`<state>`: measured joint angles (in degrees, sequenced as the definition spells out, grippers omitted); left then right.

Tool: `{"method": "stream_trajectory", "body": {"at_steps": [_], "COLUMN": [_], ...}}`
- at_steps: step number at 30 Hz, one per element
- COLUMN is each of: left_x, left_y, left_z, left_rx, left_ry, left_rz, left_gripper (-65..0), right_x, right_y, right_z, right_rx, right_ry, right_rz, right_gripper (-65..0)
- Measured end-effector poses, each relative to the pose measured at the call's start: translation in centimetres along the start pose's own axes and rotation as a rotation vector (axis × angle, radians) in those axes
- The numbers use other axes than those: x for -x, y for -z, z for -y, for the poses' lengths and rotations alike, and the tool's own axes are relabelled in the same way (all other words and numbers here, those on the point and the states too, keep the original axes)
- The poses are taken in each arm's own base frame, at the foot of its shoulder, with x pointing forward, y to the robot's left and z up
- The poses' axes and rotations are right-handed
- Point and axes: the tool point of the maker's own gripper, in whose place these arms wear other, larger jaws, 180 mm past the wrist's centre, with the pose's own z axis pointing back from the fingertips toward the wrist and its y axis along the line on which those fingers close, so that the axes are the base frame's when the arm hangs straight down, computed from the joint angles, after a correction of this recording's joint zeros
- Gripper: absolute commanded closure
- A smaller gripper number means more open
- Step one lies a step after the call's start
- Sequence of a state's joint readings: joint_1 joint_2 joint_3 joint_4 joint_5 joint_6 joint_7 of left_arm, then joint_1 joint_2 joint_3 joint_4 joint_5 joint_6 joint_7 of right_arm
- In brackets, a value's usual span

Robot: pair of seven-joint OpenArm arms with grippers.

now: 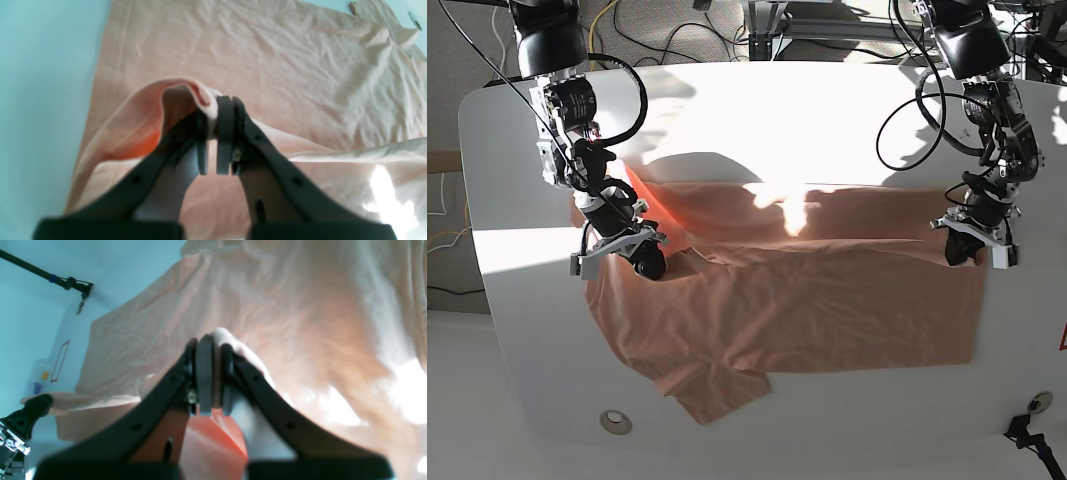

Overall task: Fold the T-shirt properly
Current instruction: 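Lift the shoulder edges and fold them over toward the hem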

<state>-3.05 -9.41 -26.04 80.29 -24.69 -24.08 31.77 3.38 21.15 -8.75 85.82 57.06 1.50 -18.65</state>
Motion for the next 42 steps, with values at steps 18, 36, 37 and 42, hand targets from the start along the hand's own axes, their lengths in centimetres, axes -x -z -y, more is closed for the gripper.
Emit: {"method": "stream_trajectory", "body": {"at_steps": [18, 36, 37, 42], "left_x": [-2.5, -1.4, -1.1, -0.5], "left_y": [1.1, -5.2, -5.2, -5.3], "left_z": [-3.6, -3.0, -3.0, -2.9], "left_rx": [-0.047, -0.057, -0.058, -0.058], "left_ry": [0.016, 0.222, 0.219, 0.211], "left_rz": [-0.006, -0.011, -0.019, -0.027], "left_gripper": [-56.3, -56.3, -56.3, -56.3], "right_x": [-3.5, 1.2, 1.4, 2.0], "right_y": [4.2, -9.1, -9.2, -9.4], "right_z": [3.6, 4.5, 4.6, 6.0], "right_rx": [0.118, 0.119, 0.121, 0.152], "right_ry": [-0.109, -0.46, -0.458, -0.444], "right_rz": [-0.012, -0.147, -0.15, -0.17], "right_gripper": [-43.8, -41.9, -41.9, -41.9]}}
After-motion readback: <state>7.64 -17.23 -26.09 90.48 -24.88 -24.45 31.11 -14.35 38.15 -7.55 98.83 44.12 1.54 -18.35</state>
